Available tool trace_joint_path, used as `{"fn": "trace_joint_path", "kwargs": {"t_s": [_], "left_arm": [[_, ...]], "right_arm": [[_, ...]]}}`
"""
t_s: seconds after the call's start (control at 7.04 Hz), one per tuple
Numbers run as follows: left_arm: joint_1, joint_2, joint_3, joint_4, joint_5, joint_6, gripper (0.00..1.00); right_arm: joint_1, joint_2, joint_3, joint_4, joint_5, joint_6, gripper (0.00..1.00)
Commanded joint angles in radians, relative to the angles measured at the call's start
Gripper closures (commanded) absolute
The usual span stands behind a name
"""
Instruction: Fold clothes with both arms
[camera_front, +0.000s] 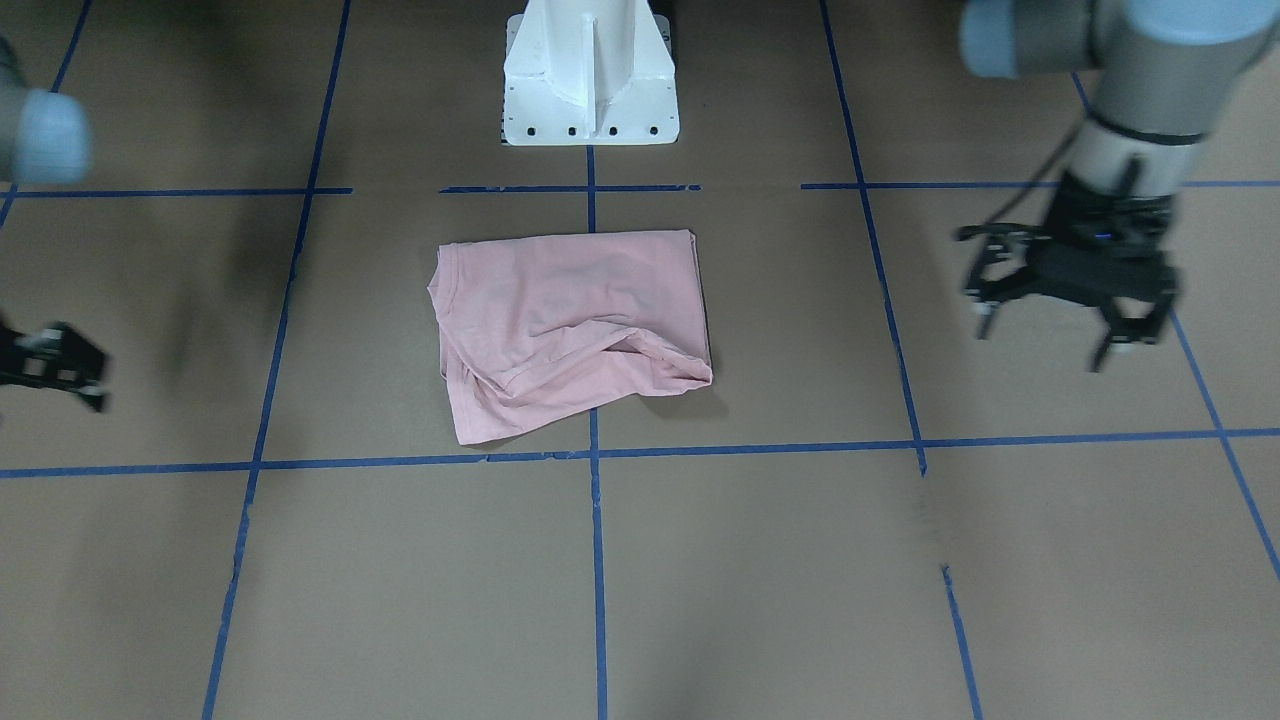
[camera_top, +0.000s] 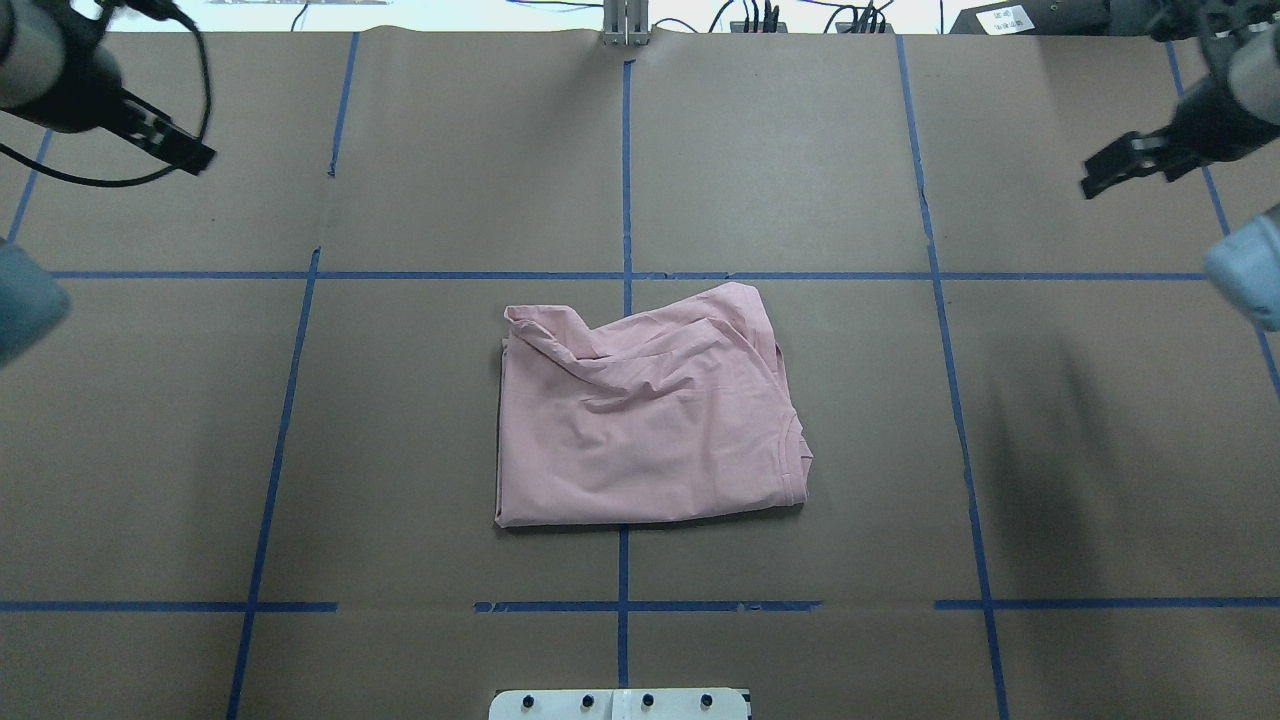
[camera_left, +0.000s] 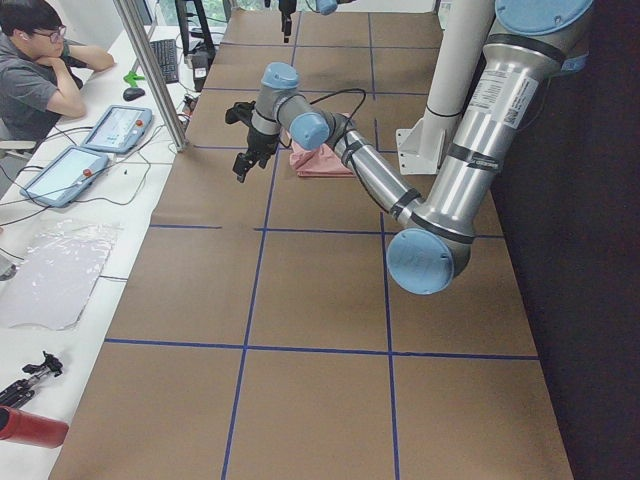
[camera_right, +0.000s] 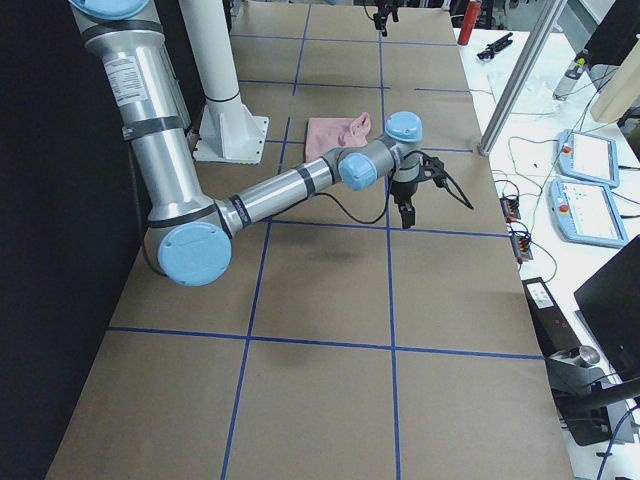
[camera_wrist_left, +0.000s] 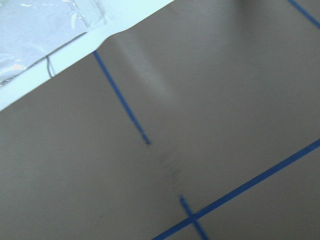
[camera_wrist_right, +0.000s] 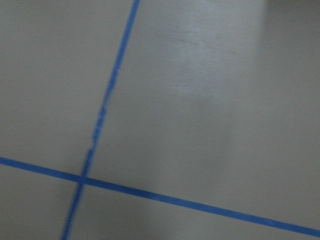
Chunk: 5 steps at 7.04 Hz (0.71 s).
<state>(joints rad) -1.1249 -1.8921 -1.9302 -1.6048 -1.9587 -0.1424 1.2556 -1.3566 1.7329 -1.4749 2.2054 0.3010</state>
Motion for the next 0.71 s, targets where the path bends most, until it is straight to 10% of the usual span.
{"fn": "trace_joint_path", "kwargs": {"t_s": [0.0,0.57], "left_arm": [[-0.279,0.089,0.092,0.003,-0.127,0.341,0.00],[-0.421,0.234,0.287,-0.021,-0.227,0.316,0.00]], "right_arm": [[0.262,-0.052,-0.018,-0.248,0.034,-0.454,0.00],[0.314,-0.208,-0.187,-0.224,0.112,-0.461,0.00]]}}
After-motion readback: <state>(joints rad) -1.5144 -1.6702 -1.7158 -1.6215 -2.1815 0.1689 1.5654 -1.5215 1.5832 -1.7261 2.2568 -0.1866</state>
